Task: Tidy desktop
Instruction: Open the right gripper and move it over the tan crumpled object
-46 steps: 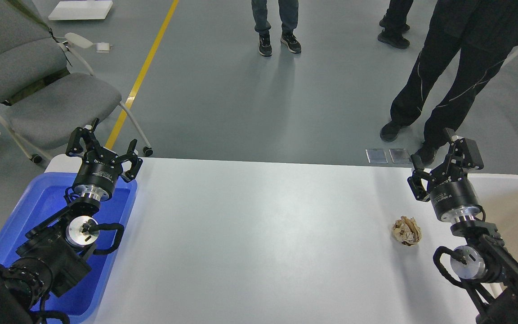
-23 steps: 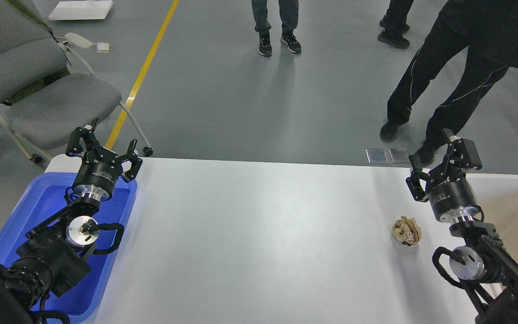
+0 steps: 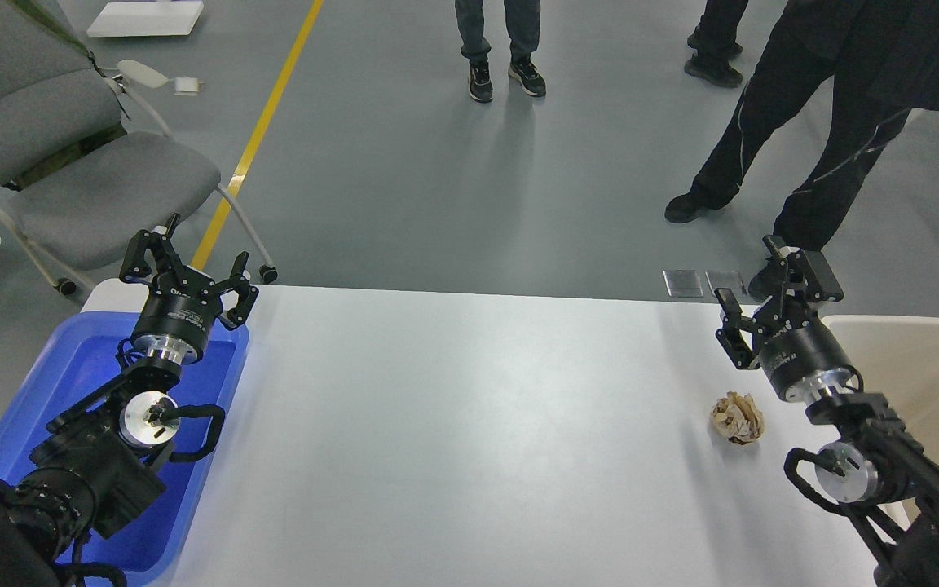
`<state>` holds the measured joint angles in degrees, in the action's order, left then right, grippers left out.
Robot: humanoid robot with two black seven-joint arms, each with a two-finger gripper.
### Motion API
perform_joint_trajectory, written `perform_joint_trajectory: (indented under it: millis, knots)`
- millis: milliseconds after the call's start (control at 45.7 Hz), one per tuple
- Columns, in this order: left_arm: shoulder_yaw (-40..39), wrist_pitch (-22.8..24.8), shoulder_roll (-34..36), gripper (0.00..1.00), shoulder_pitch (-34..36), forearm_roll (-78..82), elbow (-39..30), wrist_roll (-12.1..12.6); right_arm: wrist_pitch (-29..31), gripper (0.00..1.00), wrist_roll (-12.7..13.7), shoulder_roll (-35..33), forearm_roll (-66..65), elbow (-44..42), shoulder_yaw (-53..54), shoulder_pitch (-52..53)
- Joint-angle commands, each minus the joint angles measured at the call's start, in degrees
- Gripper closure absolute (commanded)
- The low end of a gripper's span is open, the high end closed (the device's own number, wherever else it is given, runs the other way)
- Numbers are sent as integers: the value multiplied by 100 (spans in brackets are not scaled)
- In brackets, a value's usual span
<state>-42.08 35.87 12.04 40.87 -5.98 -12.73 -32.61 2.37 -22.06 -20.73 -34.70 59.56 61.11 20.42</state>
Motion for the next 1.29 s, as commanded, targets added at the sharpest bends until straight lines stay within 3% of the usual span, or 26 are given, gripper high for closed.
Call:
perform_joint_trajectory:
  millis: [0, 219, 438, 876, 1270]
  knots:
    - [6, 8, 0, 0, 0, 0, -1, 0, 299, 0, 844, -826, 77, 241, -582, 480]
    - [-2, 8, 0, 0, 0, 0, -1, 0, 712, 0, 932, -1811, 77, 302, -2066, 1472]
    - [-2, 8, 0, 0, 0, 0, -1, 0, 862, 0, 906, -2409, -370, 320, -4773, 3476]
    - [-2, -1, 0, 0, 0, 0, -1, 0, 774, 0, 914, -2339, -2497, 302, -7262, 5288]
    - [-2, -1, 0, 0, 0, 0, -1, 0, 133, 0, 888, -1627, -4027, 135, -8308, 5279]
